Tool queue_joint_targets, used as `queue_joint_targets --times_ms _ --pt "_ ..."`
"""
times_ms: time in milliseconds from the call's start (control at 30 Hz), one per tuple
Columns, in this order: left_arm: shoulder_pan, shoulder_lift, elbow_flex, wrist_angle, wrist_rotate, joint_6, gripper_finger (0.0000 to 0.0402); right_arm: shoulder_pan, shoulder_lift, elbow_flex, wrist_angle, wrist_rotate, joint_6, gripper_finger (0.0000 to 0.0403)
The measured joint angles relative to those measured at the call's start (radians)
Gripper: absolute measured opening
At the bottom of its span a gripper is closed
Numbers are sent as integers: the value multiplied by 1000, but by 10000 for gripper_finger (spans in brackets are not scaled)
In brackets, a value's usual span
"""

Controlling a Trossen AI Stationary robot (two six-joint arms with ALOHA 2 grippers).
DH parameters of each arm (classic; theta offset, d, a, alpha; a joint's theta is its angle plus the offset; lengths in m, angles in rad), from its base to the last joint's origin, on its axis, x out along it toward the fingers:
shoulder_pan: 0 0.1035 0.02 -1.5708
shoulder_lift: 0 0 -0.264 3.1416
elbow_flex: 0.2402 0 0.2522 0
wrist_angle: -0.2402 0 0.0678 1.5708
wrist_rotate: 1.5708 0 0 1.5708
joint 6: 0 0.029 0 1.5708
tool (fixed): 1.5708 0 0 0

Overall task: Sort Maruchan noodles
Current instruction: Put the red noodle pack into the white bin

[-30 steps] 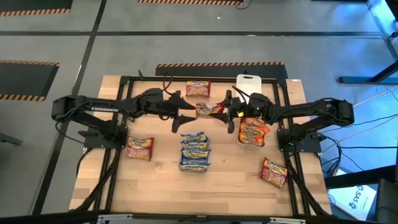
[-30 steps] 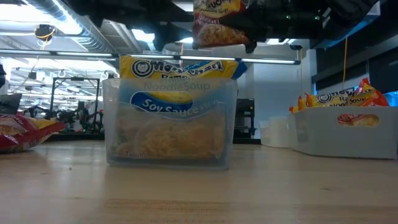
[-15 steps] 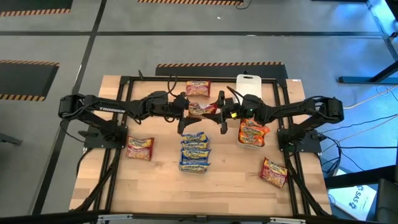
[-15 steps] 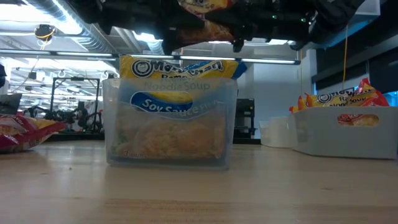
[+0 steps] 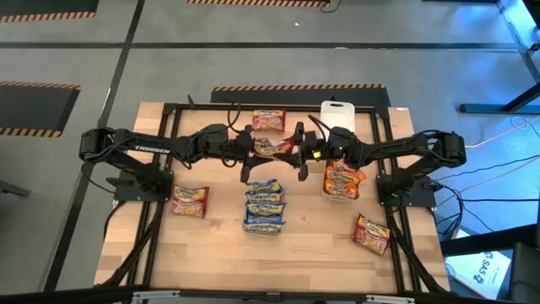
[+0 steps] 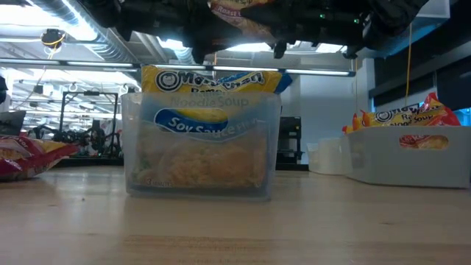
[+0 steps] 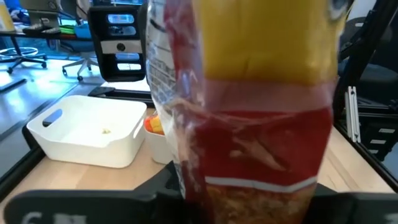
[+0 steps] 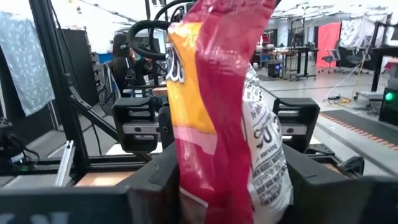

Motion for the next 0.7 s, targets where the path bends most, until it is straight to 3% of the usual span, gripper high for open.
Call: queue_joint_targets --times_ms 167,400,567,700 --pt "0 -1 0 -8 0 6 95 0 -1 0 -13 14 46 176" --pt "14 -2 0 -95 -10 18 94 0 -74 0 -155 -2 42 276" --pt "14 -2 0 -203 -42 83 94 0 -144 0 -356 1 6 339" --pt "9 3 0 -247 -42 113 94 0 -216 15 -520 92 -38 359"
